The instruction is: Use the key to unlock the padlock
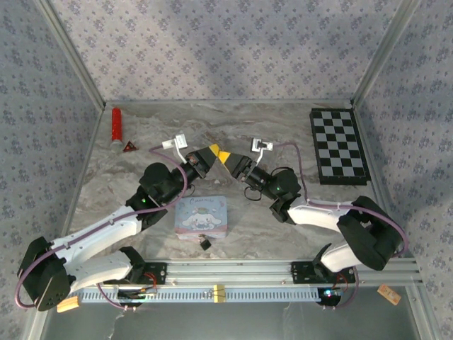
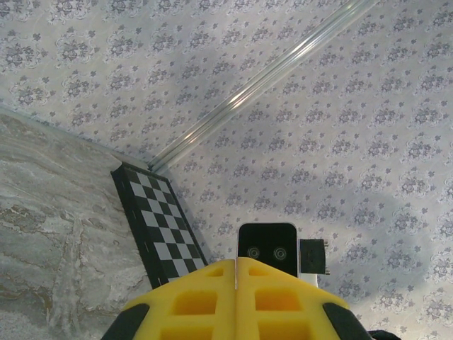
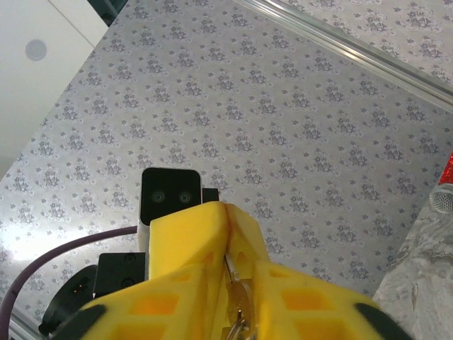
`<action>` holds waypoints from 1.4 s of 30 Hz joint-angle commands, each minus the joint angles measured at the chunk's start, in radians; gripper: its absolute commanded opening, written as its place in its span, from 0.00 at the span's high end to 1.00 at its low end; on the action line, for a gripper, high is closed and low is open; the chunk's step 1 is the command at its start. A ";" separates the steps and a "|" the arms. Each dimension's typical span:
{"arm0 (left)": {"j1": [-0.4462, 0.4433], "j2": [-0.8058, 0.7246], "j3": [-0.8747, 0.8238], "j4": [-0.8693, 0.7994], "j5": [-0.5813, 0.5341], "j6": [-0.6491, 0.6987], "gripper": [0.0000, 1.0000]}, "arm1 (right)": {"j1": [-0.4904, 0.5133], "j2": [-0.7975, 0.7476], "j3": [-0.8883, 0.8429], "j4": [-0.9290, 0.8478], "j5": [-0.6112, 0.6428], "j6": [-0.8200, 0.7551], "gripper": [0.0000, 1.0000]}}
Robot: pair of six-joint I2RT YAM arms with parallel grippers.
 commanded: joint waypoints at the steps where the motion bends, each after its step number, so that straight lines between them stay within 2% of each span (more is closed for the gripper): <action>1: -0.008 -0.018 0.001 0.038 -0.013 0.005 1.00 | -0.006 0.005 0.014 0.039 -0.003 0.007 0.70; 13: -0.008 -0.031 -0.023 0.051 -0.049 -0.003 1.00 | 0.000 0.003 -0.003 0.039 -0.002 0.003 0.77; 33: -0.008 -0.030 -0.036 0.059 -0.052 -0.006 1.00 | 0.018 0.032 0.013 0.036 -0.018 0.013 0.80; 42: -0.007 -0.031 -0.038 0.057 -0.050 -0.009 1.00 | 0.016 0.030 0.014 0.035 -0.018 0.014 0.88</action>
